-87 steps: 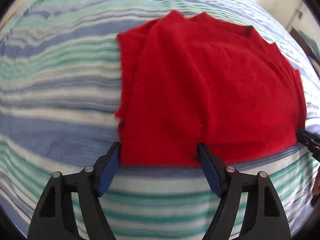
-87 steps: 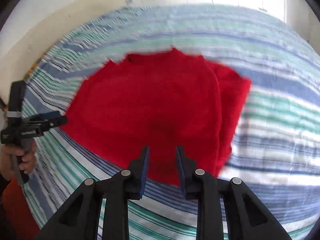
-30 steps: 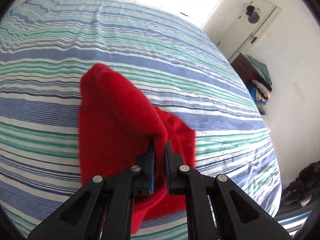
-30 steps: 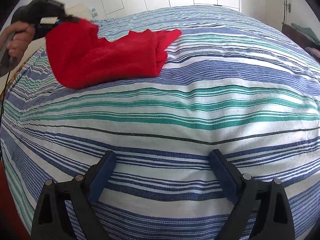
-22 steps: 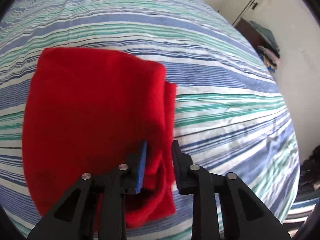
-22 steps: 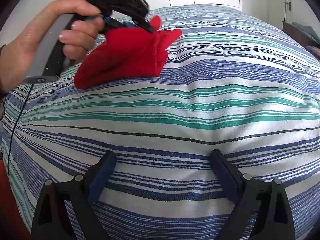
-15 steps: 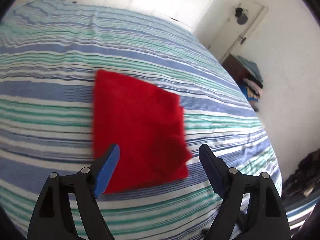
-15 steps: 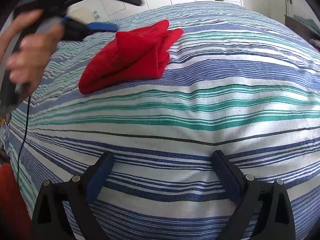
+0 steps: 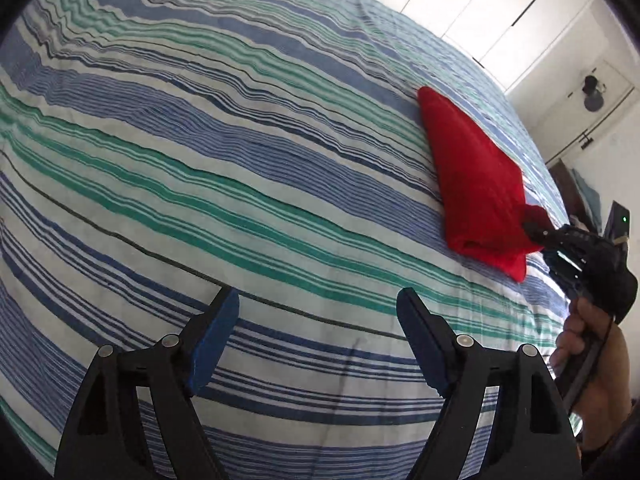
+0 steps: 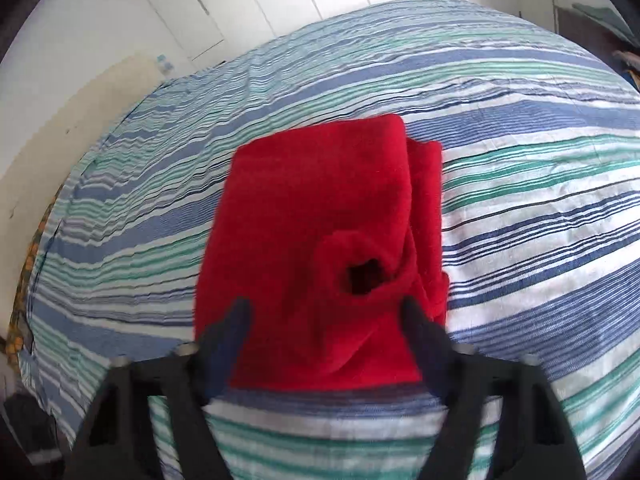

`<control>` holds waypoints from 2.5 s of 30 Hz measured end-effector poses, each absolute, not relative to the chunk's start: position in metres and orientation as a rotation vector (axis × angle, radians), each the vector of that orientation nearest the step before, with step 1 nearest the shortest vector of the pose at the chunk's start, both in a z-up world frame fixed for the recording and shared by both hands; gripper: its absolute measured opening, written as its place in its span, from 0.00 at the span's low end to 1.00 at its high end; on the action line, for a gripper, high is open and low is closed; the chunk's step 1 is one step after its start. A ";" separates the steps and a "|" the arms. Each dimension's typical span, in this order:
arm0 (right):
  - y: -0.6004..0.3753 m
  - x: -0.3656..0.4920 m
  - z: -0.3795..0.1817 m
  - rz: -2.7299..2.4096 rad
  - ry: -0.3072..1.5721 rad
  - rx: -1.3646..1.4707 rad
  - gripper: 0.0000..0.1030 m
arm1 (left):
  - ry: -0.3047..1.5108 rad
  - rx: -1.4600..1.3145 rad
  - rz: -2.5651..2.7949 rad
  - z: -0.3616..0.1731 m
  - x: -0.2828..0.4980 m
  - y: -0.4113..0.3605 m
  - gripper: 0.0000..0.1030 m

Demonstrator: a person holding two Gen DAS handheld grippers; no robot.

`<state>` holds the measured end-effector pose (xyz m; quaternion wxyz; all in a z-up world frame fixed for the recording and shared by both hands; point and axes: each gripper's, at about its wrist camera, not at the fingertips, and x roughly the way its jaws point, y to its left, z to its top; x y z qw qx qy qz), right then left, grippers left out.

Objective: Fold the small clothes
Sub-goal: 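Grasp the sweater with the right gripper while the left gripper releases it, then fold the held sweater end over the bundle with the right gripper, then open the right gripper and release the folded sweater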

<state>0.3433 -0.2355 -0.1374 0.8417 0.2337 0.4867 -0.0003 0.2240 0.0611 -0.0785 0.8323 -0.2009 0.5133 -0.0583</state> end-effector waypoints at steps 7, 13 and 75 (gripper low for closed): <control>-0.296 0.314 -0.189 0.048 1.082 0.839 0.07 | 1.047 -0.348 -0.208 -0.060 0.257 0.021 0.78; -0.288 0.317 -0.146 0.105 1.064 0.657 0.23 | 0.897 -0.130 -0.362 -0.022 0.307 -0.073 0.79; -0.262 0.453 -0.040 0.395 0.824 0.512 0.25 | 1.019 -0.213 -0.513 0.003 0.335 -0.108 0.57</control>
